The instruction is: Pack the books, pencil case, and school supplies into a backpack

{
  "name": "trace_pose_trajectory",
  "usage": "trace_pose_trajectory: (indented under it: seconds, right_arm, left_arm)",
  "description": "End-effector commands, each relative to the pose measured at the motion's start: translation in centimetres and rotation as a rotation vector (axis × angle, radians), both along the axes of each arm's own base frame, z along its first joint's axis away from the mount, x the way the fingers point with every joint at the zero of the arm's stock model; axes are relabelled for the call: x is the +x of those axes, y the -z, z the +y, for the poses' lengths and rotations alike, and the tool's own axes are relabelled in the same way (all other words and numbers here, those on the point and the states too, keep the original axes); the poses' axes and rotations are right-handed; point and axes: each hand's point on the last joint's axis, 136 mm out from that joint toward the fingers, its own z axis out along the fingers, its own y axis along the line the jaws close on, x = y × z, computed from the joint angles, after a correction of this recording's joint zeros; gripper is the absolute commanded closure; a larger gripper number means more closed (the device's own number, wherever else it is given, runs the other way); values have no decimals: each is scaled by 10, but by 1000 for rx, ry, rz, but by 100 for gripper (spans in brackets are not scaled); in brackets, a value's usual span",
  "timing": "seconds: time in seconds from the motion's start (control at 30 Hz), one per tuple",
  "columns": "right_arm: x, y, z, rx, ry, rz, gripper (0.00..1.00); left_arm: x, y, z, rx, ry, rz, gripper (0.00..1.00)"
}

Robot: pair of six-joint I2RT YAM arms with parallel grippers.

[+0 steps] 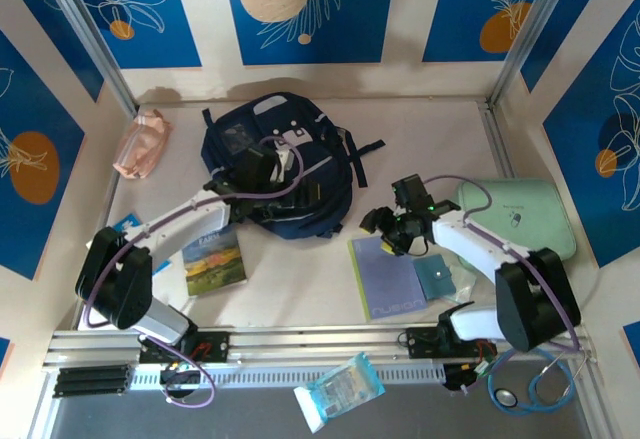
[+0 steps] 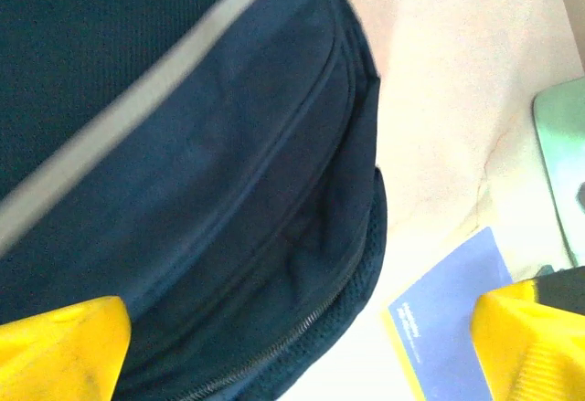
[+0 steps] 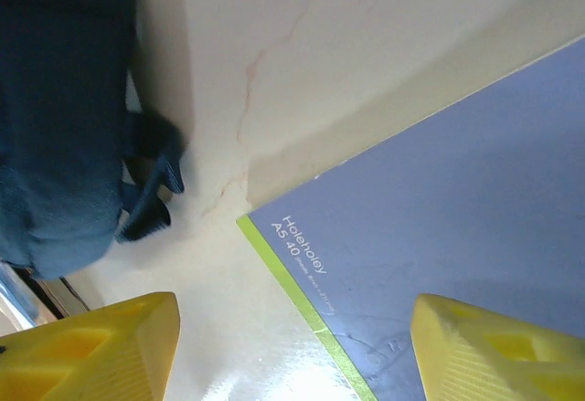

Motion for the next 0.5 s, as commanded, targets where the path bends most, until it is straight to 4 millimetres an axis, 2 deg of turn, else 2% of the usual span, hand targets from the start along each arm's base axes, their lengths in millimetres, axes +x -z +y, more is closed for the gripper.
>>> trace_pose_trajectory:
  seconds: [0.0,0.2,0.33,0.47]
  right_arm:
    - [1,2,17,52,-52,8,32]
    - [7,31,2,6,25,59,33]
    - [16,40,-13,-39,87,59,35]
    - [33,44,-25,-77,141,35,35]
  left_arm:
    - [-4,-11,-15,-94,-22,4,0]
    - [-12,2,-31,-116,-7,55,0]
    - [-17,5,-46,-132,12,76,0]
    - [-25,11,-64,-126,36,96,0]
